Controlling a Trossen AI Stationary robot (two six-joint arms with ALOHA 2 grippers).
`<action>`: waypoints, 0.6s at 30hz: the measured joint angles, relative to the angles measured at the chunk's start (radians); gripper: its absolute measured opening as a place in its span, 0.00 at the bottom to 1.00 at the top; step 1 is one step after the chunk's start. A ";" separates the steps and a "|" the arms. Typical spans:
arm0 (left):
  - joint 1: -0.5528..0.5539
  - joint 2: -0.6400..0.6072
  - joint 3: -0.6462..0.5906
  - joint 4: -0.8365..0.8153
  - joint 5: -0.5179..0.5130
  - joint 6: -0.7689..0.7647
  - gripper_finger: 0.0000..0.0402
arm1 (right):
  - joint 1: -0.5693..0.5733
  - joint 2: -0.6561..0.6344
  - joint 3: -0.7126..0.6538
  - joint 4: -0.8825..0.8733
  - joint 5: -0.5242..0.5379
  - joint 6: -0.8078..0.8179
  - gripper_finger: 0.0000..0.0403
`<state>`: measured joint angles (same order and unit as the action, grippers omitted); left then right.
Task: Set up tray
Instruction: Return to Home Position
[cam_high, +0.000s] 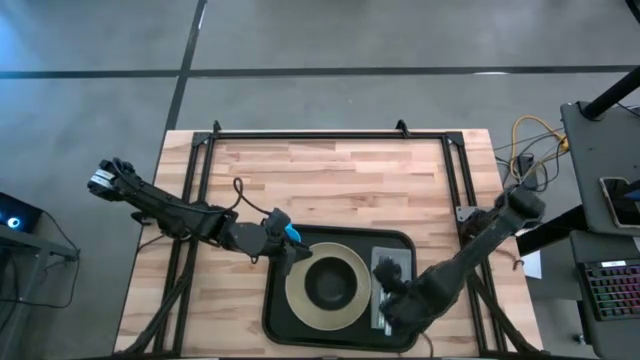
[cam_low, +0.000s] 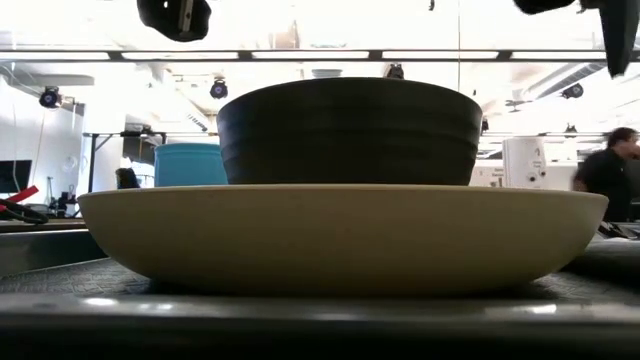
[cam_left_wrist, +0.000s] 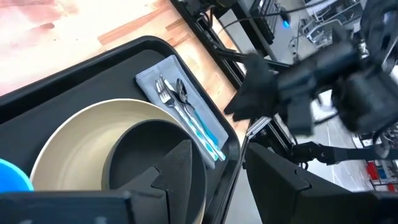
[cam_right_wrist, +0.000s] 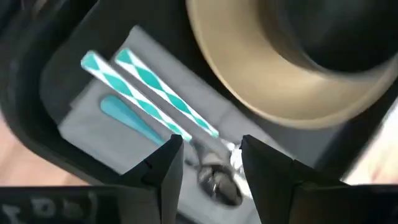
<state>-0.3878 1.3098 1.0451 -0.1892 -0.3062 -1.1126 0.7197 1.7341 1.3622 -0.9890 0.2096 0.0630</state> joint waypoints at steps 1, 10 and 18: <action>0.000 0.000 0.000 0.006 0.000 0.007 0.33 | 0.000 -0.029 -0.008 -0.006 0.001 0.057 0.37; 0.000 0.000 0.000 0.014 0.000 0.019 0.33 | -0.002 -0.354 -0.001 -0.130 0.177 0.510 0.33; 0.003 -0.008 0.000 0.029 0.000 -0.011 0.33 | 0.000 -0.605 0.005 -0.001 0.289 0.695 0.31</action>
<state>-0.3852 1.3018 1.0447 -0.1599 -0.3063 -1.1241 0.7197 1.1295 1.3674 -0.9899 0.4989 0.7577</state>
